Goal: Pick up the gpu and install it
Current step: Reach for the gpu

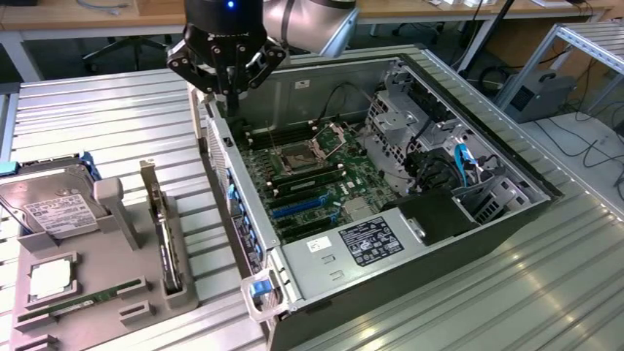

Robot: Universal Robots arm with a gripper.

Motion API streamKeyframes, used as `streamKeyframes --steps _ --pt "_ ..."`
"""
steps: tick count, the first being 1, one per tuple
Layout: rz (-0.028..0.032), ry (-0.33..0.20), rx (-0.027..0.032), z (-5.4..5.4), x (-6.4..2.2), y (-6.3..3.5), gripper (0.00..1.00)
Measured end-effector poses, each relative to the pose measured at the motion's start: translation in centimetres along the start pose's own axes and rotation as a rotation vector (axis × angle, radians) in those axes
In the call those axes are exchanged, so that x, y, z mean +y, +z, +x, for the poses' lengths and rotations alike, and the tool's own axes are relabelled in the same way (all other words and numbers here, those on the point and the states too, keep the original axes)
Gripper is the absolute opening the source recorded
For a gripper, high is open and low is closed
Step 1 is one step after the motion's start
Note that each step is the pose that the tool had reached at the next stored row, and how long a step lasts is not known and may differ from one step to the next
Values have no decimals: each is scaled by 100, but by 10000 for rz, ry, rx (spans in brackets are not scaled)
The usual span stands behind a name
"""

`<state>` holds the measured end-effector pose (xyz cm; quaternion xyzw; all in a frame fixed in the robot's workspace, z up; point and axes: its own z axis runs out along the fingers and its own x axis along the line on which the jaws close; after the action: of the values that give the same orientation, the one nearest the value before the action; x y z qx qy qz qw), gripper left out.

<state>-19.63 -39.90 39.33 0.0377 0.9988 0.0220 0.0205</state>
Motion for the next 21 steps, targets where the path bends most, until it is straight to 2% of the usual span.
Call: streamKeyframes --steps 10,16,21 --pt "-7 -3 -90 288 -21 -12 11" --pt "-14 -7 -191 623 -46 -26 11" --pt "-16 -8 -217 845 -63 -33 11"
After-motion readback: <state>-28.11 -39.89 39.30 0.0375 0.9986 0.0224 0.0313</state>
